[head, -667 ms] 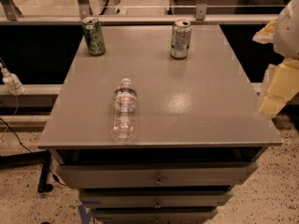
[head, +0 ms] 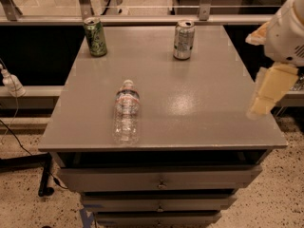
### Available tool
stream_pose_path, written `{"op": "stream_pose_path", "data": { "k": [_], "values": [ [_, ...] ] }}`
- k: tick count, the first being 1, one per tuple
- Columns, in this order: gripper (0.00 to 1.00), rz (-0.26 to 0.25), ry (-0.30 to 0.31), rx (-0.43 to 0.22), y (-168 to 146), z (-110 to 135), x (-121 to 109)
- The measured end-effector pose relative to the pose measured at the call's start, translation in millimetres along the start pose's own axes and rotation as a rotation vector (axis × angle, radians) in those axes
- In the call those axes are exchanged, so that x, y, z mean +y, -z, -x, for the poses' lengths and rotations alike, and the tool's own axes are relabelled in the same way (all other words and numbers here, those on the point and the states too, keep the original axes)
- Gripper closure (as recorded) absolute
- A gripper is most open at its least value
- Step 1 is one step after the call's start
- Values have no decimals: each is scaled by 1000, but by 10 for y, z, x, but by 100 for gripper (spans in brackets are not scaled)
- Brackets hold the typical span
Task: Move 7up can near water bottle
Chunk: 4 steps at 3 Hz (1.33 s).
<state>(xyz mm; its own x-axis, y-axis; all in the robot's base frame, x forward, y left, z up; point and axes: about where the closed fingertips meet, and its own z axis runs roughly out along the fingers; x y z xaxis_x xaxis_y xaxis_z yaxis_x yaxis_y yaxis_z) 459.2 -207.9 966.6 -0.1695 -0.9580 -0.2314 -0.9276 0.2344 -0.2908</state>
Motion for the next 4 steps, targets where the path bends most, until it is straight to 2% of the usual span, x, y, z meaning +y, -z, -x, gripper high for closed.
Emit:
{"op": "stream_pose_path", "data": {
  "k": [1, 2, 3, 4],
  "values": [
    [0, -56, -2, -89, -348, 127, -399],
    [0, -124, -54, -197, -581, 270, -864],
    [0, -158, -175, -343, -780, 389, -1336],
    [0, -166, -273, -478, -985, 534, -1685]
  ]
}}
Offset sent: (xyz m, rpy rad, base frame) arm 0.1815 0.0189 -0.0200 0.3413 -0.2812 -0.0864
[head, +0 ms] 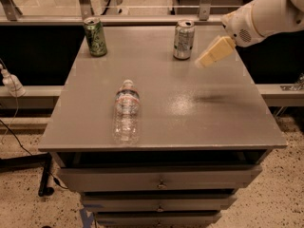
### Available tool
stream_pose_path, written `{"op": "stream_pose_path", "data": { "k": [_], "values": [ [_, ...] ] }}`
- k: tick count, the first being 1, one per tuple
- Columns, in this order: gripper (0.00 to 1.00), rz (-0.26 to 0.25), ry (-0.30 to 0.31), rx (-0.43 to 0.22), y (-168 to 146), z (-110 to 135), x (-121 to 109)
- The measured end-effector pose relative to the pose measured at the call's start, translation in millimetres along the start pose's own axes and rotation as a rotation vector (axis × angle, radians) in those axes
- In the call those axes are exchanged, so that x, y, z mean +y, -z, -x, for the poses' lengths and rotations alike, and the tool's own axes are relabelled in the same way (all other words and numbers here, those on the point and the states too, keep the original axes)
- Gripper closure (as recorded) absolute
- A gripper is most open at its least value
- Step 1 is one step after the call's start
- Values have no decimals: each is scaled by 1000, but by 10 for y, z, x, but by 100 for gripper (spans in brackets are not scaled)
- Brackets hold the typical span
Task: Move 7up can near water bottle
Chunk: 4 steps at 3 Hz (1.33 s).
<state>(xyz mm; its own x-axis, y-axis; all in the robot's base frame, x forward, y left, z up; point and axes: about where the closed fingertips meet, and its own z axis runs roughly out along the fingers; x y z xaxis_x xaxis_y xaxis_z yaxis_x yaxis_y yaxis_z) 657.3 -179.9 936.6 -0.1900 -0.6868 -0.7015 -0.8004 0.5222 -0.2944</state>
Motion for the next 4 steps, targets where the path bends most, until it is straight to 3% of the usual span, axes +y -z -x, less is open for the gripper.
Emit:
{"op": "stream_pose_path", "data": {
  "k": [2, 4],
  "values": [
    [0, -37, -105, -145, -514, 66, -490],
    [0, -51, -167, -267, -943, 95, -804]
  ]
}}
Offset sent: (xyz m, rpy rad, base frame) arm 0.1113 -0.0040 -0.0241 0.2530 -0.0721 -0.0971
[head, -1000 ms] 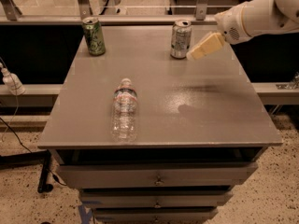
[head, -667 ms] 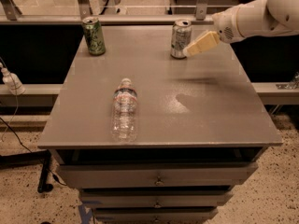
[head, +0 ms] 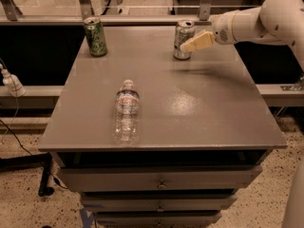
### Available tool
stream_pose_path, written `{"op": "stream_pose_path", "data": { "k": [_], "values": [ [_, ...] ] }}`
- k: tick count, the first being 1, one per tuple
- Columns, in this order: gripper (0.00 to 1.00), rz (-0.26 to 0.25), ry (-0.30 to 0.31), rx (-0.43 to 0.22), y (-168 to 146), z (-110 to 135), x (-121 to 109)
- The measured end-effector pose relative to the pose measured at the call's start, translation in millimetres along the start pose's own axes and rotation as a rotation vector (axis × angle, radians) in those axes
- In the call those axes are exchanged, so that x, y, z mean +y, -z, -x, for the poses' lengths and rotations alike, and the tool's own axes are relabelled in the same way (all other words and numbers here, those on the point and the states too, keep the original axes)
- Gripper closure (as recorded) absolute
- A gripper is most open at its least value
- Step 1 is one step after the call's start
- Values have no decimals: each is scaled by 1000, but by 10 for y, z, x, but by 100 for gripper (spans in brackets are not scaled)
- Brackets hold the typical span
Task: Move 7up can near water bottle
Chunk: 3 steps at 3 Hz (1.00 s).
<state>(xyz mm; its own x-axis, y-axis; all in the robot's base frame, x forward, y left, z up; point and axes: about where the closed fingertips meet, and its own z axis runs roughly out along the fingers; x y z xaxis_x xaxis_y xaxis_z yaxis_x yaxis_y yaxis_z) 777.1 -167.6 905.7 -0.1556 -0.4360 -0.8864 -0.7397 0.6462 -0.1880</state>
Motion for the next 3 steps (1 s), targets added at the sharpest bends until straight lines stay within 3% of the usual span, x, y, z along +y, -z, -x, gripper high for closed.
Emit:
{"op": "stream_pose_path", "data": {
  "k": [1, 3],
  "values": [
    [0, 20, -38, -48, -197, 3, -7],
    [40, 67, -87, -91, -382, 16, 69]
  ]
}}
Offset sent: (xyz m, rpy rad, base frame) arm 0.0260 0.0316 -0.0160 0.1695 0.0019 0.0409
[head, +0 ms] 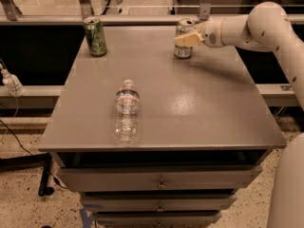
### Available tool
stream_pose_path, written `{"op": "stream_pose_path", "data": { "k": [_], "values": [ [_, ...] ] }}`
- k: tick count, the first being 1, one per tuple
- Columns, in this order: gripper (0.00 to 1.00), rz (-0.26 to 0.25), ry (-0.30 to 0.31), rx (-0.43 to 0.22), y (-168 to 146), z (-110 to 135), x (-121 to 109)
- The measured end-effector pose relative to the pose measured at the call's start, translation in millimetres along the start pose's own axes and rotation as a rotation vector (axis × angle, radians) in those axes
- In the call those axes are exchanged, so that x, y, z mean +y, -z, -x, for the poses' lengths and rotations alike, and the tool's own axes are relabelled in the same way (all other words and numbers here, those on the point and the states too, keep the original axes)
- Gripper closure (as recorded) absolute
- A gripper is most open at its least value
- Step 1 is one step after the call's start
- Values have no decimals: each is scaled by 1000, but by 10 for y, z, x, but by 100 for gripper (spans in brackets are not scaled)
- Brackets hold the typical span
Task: Move 7up can near water bottle
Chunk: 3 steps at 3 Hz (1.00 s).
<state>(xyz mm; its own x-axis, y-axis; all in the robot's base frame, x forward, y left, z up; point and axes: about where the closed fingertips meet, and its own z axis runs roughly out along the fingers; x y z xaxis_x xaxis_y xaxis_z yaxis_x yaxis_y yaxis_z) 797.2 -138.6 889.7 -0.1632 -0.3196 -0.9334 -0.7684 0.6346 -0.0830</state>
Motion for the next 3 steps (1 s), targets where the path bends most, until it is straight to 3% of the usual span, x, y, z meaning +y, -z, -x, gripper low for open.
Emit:
{"op": "stream_pose_path", "data": {
  "k": [1, 2, 3],
  "values": [
    [64, 42, -2, -21, 72, 119, 112],
    [88, 121, 25, -49, 309, 295, 368],
    [100, 257, 65, -58, 606, 322, 820]
  ]
}}
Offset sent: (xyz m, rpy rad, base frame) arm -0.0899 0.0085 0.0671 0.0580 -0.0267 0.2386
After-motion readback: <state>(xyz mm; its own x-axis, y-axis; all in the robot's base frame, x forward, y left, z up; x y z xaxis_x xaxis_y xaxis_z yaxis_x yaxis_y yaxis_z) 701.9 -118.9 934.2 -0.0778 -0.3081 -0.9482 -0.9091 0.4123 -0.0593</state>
